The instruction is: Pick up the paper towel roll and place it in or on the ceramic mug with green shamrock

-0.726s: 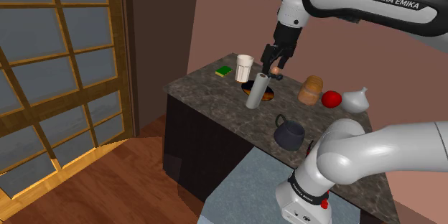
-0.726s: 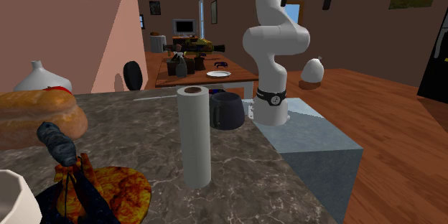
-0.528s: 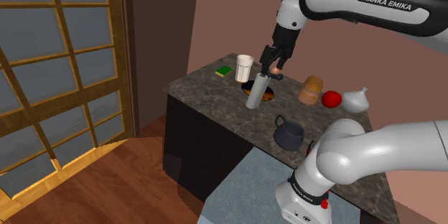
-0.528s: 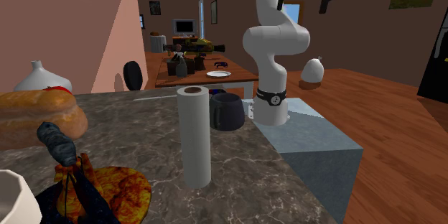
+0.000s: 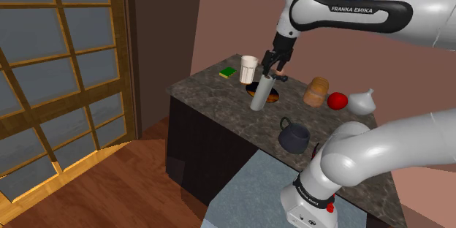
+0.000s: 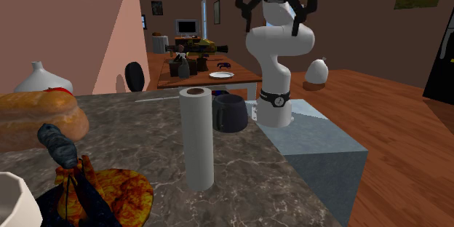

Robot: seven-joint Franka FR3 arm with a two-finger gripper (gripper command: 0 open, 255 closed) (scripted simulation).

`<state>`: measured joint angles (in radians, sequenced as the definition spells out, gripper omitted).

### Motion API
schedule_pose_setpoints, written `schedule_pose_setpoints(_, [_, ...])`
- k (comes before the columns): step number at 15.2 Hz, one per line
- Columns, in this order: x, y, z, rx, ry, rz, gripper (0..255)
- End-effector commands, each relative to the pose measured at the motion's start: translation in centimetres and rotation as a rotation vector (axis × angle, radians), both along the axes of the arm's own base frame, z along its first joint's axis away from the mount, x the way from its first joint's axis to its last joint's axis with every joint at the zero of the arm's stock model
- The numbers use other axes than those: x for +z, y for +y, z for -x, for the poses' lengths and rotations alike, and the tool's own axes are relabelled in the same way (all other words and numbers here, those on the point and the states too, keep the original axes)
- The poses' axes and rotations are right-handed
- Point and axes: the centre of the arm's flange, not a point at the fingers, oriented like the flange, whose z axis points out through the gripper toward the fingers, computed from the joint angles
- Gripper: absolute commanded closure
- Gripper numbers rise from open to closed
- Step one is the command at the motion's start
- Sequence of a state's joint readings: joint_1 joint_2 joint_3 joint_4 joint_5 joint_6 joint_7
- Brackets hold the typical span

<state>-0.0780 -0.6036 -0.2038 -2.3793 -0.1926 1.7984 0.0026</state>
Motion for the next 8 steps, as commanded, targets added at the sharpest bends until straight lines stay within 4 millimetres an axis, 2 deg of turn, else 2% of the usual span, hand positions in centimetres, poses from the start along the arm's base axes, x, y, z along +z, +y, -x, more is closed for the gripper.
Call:
schedule_pose_setpoints(1, [-1.3, -2.1, -0.9, -0.004, -0.007, 0.0, 0])
schedule_pose_setpoints(8, [-5.4, -9.5, -4.2, -0.019, -0.028, -0.004, 0])
